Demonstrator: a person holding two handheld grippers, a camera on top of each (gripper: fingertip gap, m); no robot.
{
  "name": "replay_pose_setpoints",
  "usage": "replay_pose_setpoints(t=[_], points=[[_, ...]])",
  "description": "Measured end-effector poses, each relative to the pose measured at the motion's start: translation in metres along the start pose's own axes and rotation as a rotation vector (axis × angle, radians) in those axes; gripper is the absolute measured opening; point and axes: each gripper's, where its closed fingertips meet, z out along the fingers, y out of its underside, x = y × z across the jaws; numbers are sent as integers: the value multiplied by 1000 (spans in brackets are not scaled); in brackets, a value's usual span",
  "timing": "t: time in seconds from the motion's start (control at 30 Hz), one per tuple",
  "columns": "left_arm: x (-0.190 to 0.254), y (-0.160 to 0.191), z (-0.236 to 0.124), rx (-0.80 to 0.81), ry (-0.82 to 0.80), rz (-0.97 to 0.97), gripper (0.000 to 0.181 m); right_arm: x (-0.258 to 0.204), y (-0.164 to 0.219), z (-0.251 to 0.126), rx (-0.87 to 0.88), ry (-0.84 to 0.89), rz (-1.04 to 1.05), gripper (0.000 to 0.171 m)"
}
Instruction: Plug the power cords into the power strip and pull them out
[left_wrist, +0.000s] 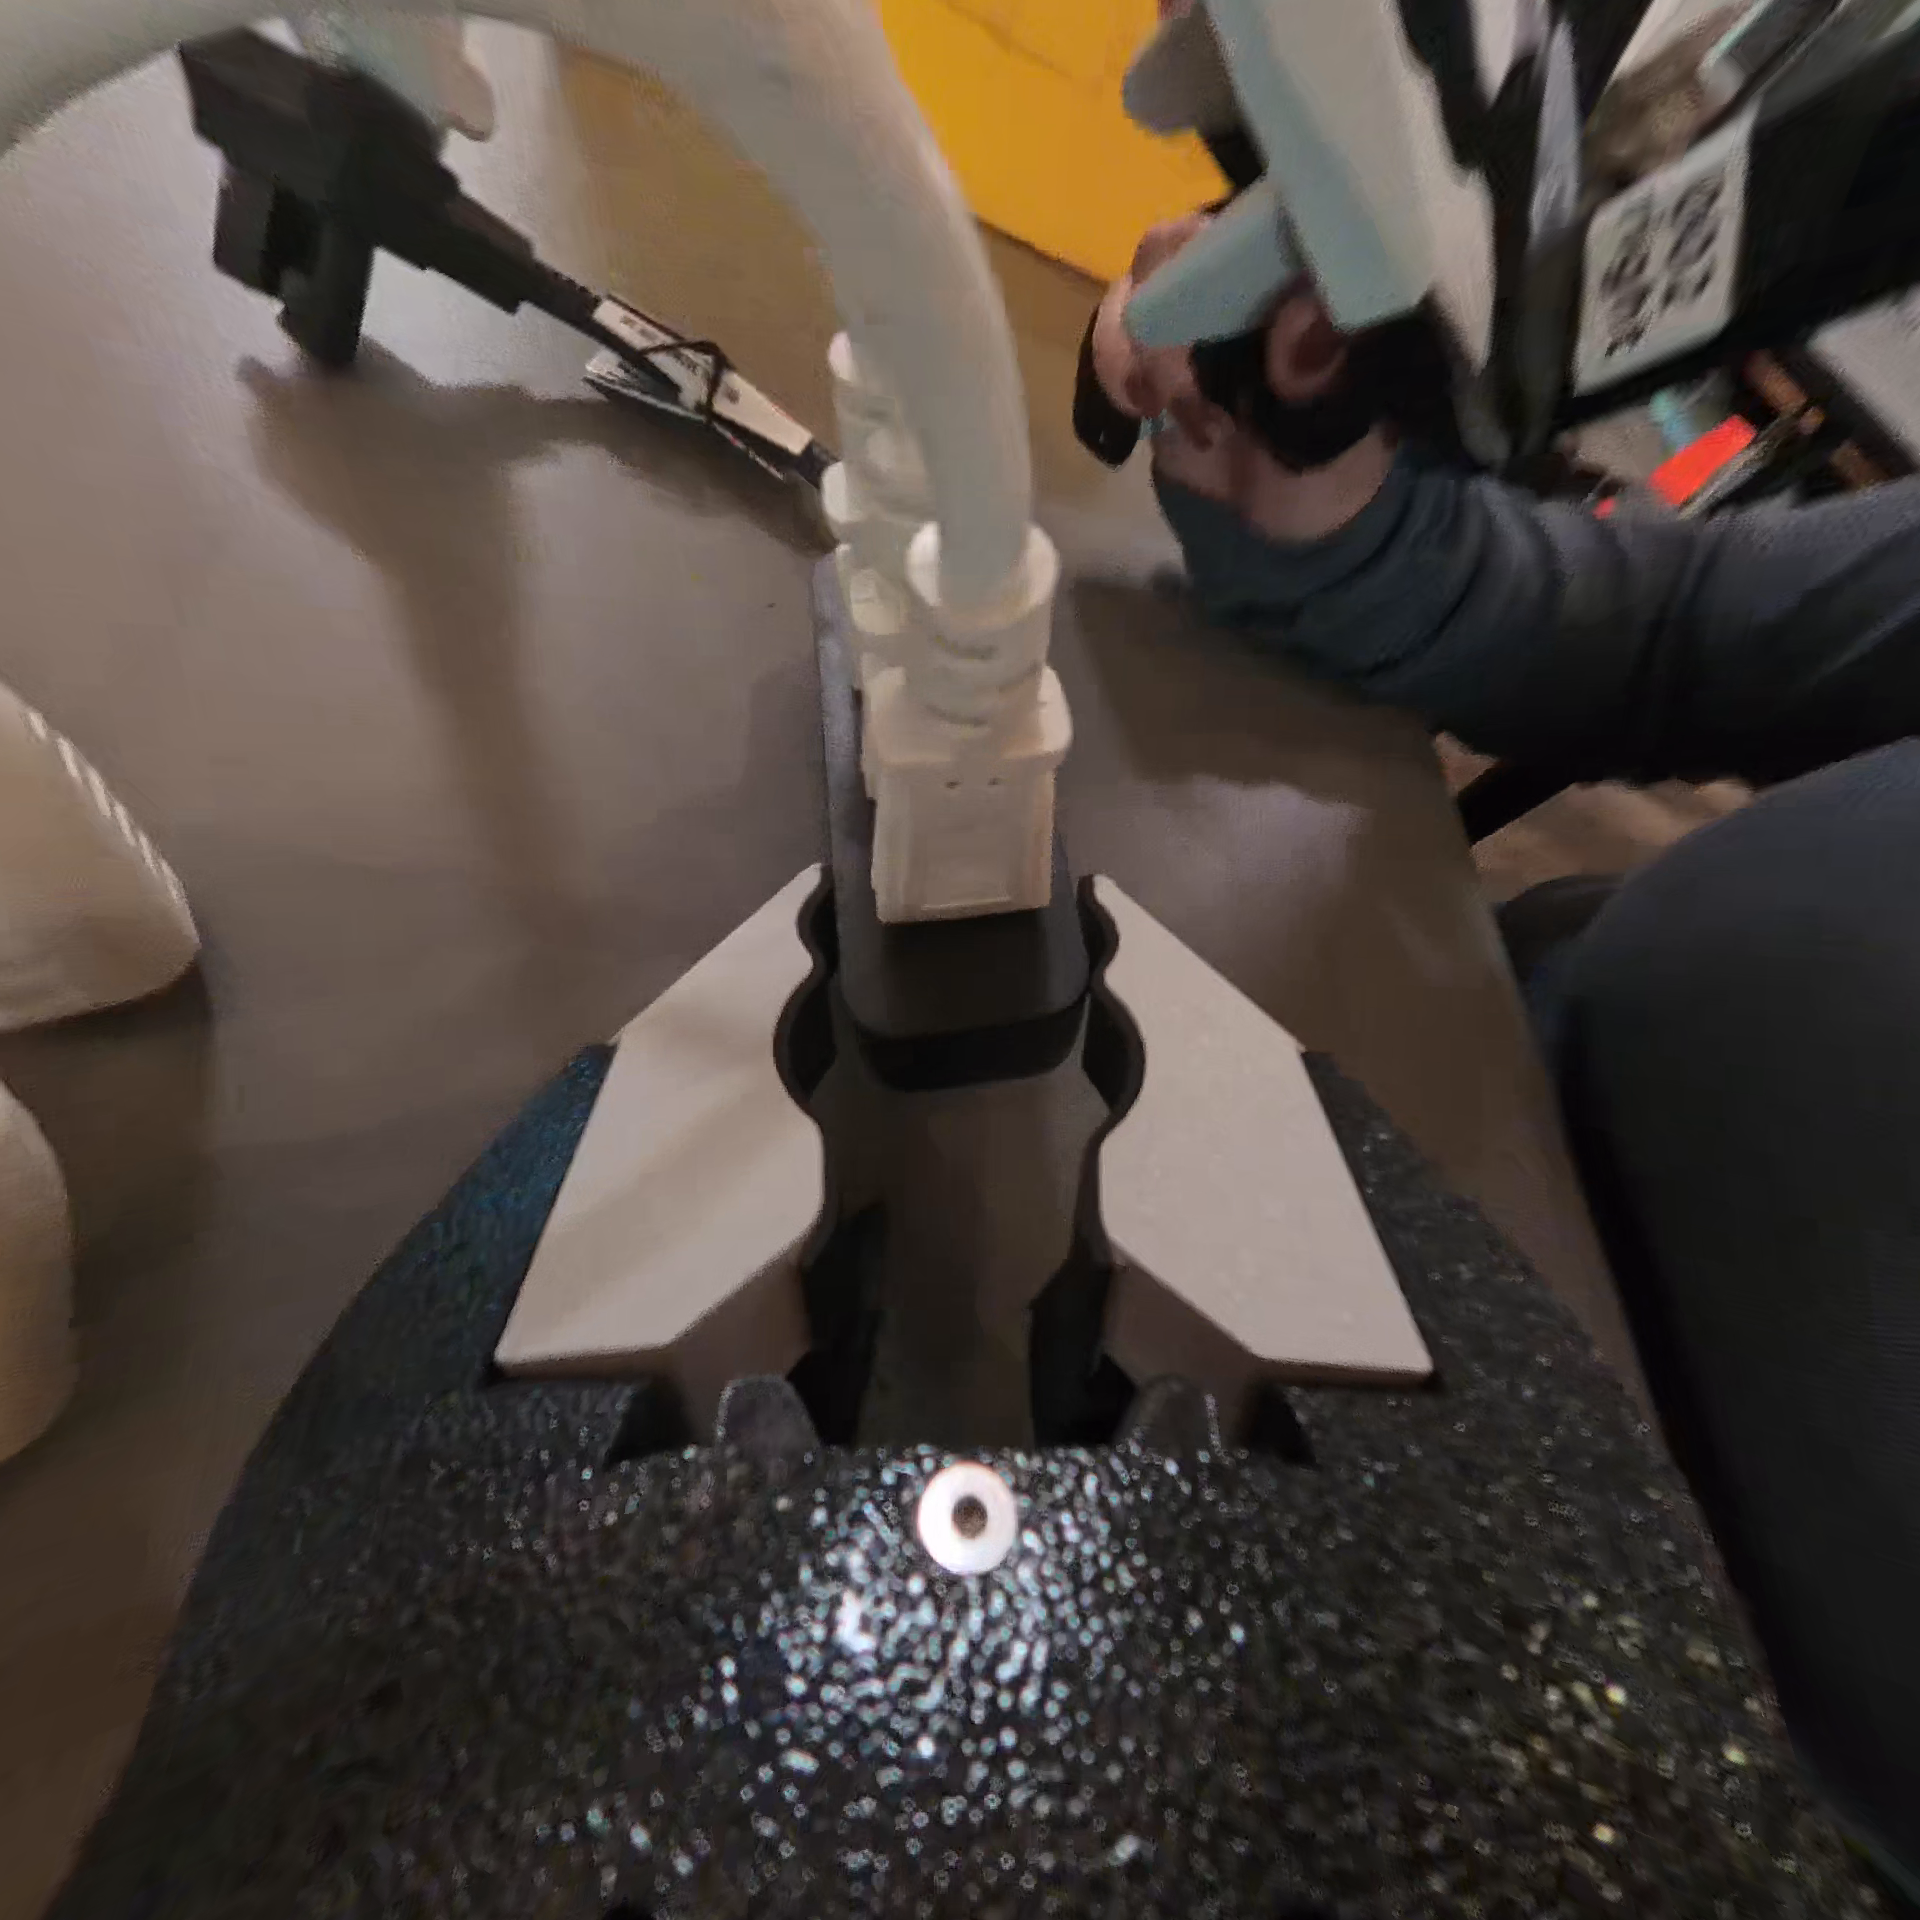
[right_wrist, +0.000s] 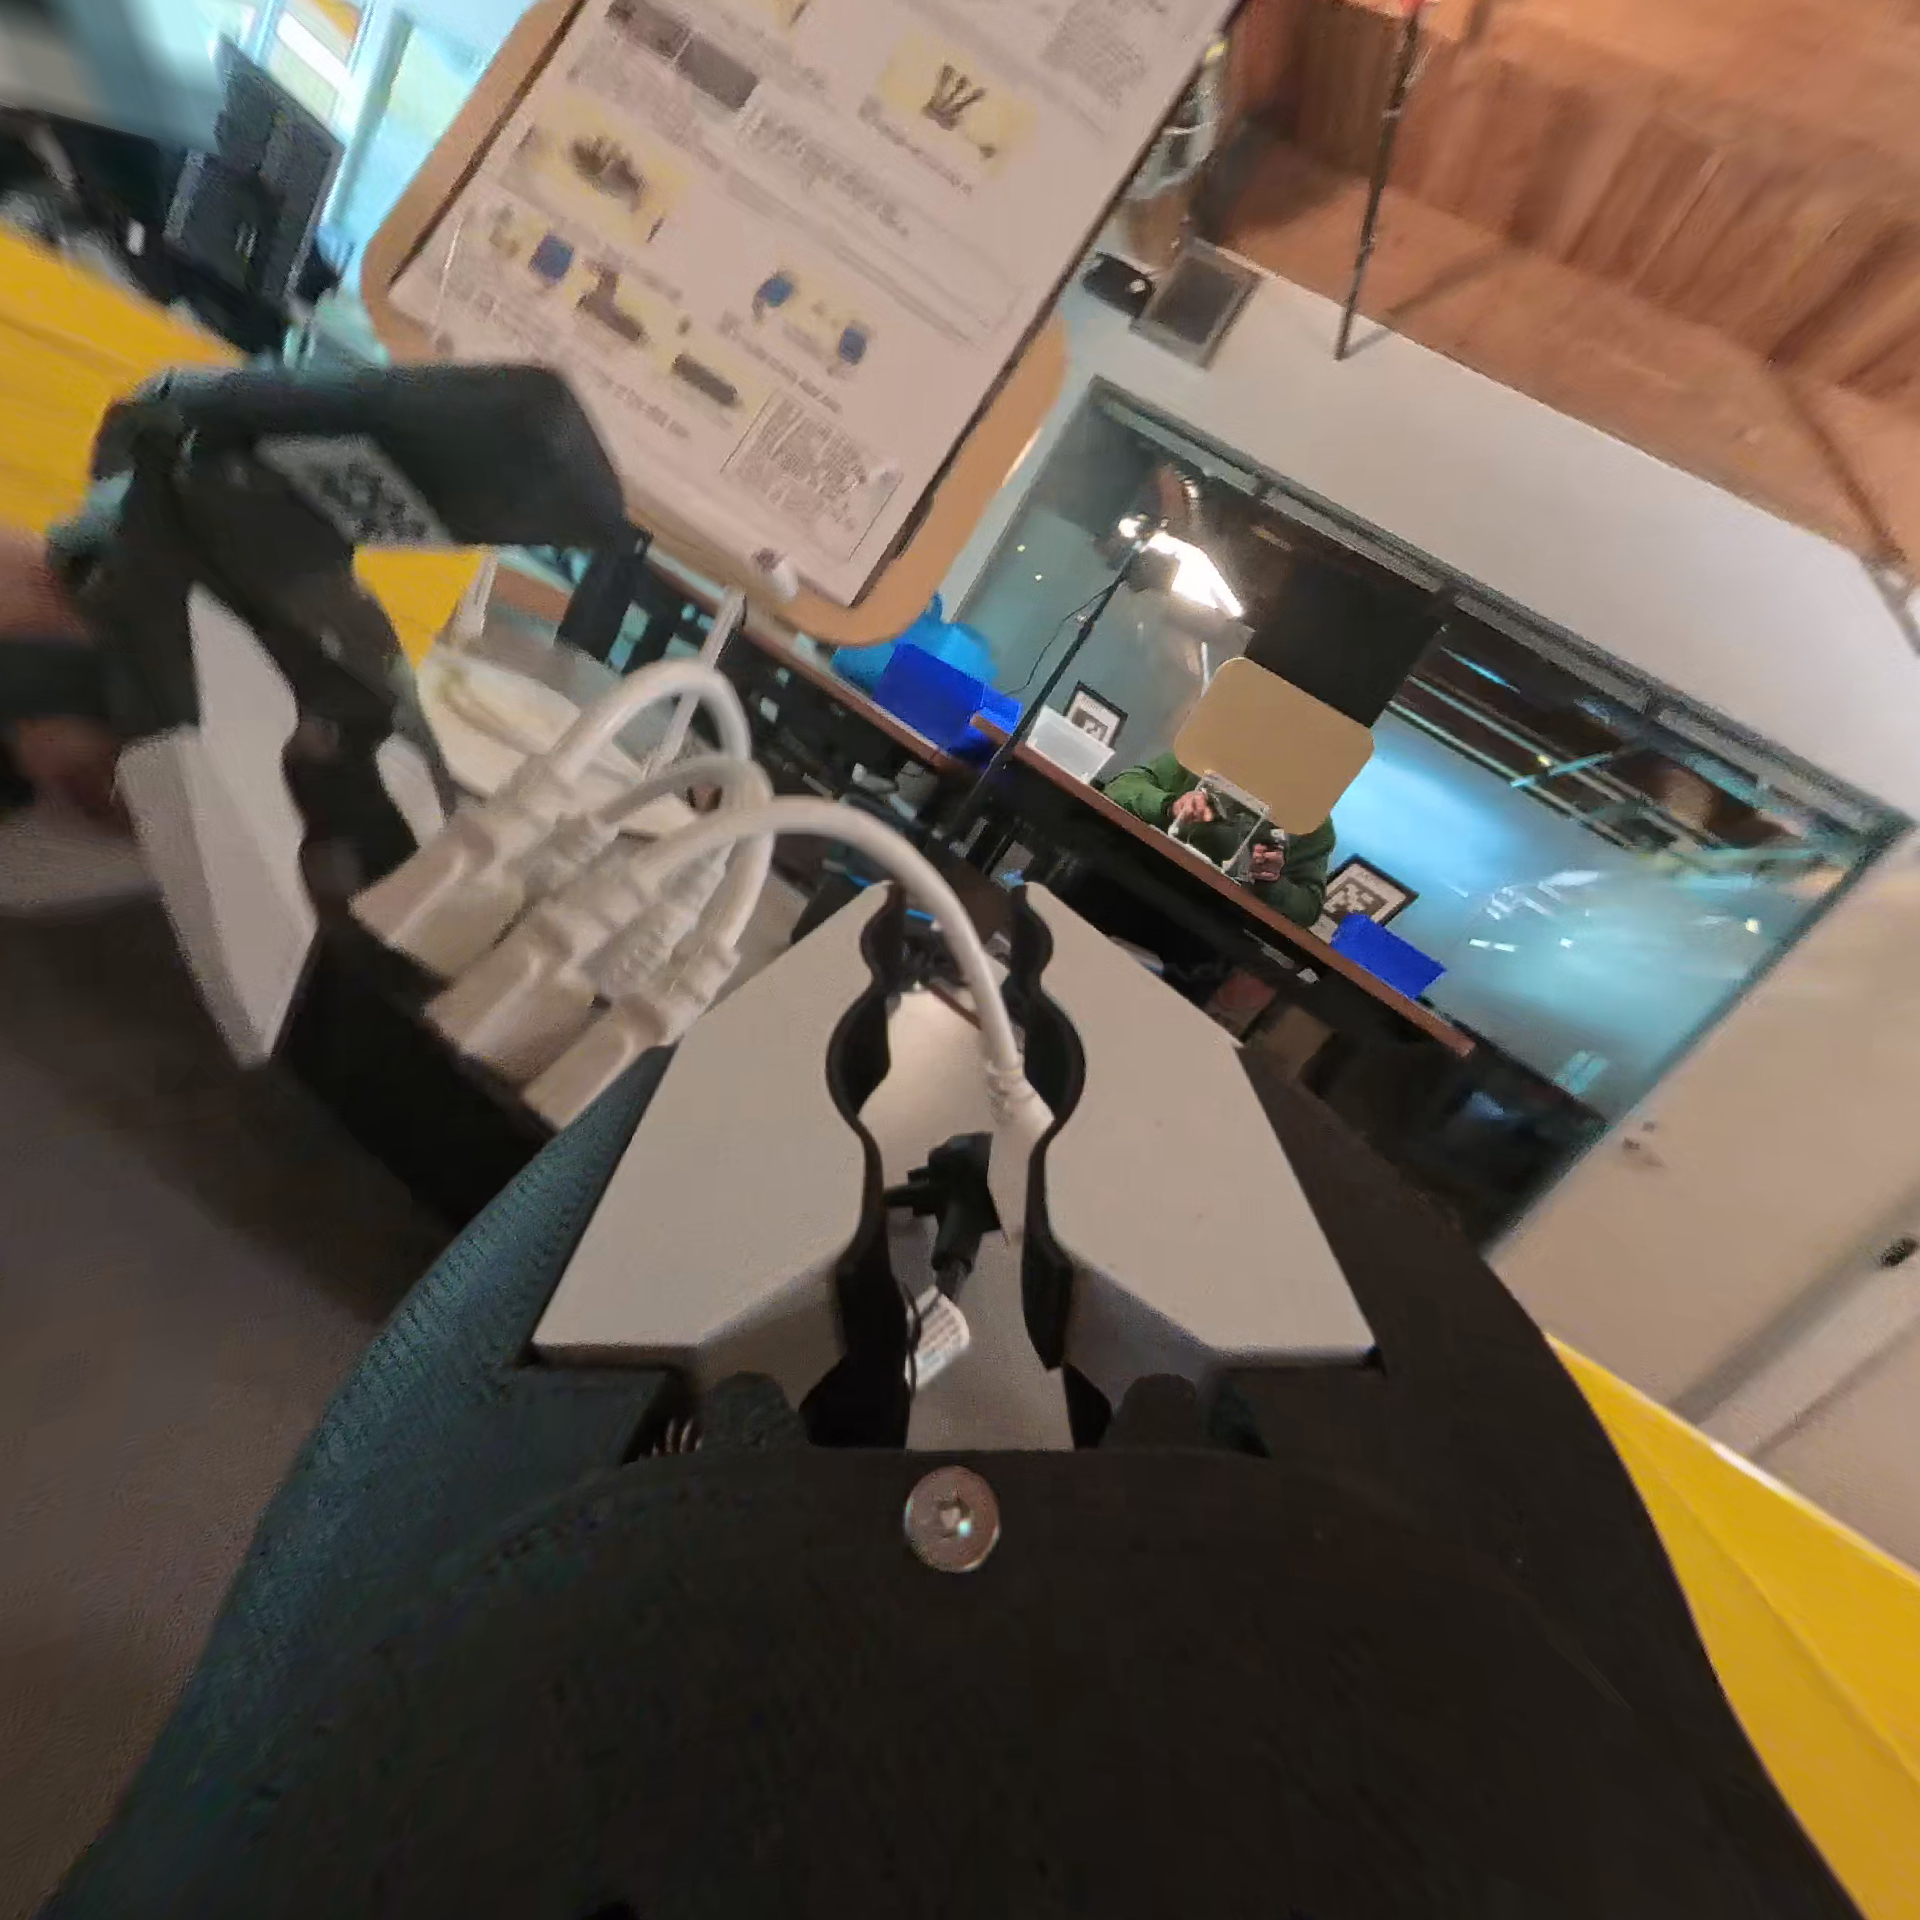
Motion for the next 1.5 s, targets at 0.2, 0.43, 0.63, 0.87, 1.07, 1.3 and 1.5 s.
replay_pose_setpoints(t=[0.2, 0.43, 0.63, 0.87, 1.07, 1.3, 1.5], points=[[-2, -2, -3, 26, 18, -57, 44, -56, 8, 2, -47, -311, -54, 22], [7, -8, -12, 101, 129, -151, 44, -91, 55, -9, -347, -551, -262, 65], [9, -10, -15, 122, 109, -111, 43, -95, 79, -8, -485, -512, -428, 26], [-17, -30, -34, 239, -415, 377, 74, -86, 71, 0, -574, -460, -146, 27], [-17, -22, -22, 153, -506, 454, 77, -86, 68, -1, -559, -463, -94, 27], [-21, -23, -26, 165, -509, 414, 76, -87, 68, 0, -546, -450, -84, 27], [-26, -15, -21, 89, -544, 419, 72, -87, 68, 0, -539, -438, -85, 27]])
